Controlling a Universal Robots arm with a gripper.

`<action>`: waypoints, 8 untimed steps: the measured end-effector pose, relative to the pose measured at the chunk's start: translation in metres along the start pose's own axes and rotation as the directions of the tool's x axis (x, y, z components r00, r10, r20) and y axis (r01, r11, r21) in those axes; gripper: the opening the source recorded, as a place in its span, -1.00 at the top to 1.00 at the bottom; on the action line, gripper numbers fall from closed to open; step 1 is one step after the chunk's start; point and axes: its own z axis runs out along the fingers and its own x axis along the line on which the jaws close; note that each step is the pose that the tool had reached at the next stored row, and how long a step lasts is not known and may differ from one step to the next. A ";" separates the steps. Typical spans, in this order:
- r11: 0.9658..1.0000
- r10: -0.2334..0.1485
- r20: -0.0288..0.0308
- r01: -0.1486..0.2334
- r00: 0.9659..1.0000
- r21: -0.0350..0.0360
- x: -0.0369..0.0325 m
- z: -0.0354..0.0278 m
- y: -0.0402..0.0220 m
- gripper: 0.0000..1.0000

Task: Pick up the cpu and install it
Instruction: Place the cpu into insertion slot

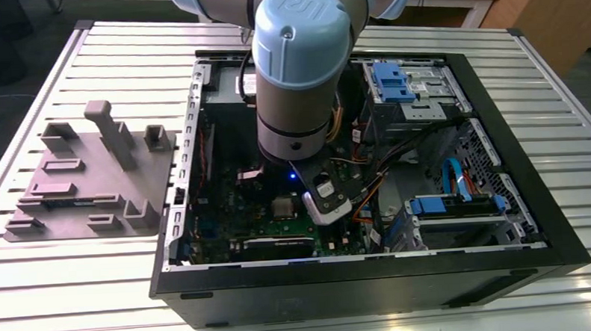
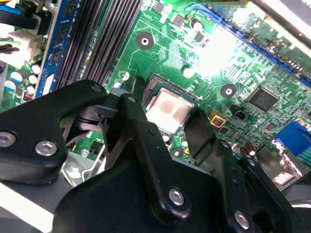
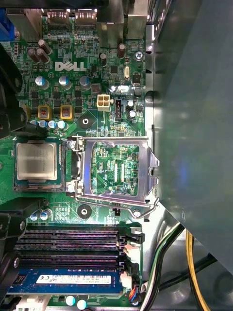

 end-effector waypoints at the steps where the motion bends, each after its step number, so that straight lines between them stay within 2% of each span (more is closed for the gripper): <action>1: 1.000 0.000 0.000 0.000 1.000 0.000 0.0000 0.0000 0.0000 -0.21; 8: 1.000 0.000 0.000 0.000 1.000 0.000 -0.0001 -0.0001 0.0000 -0.18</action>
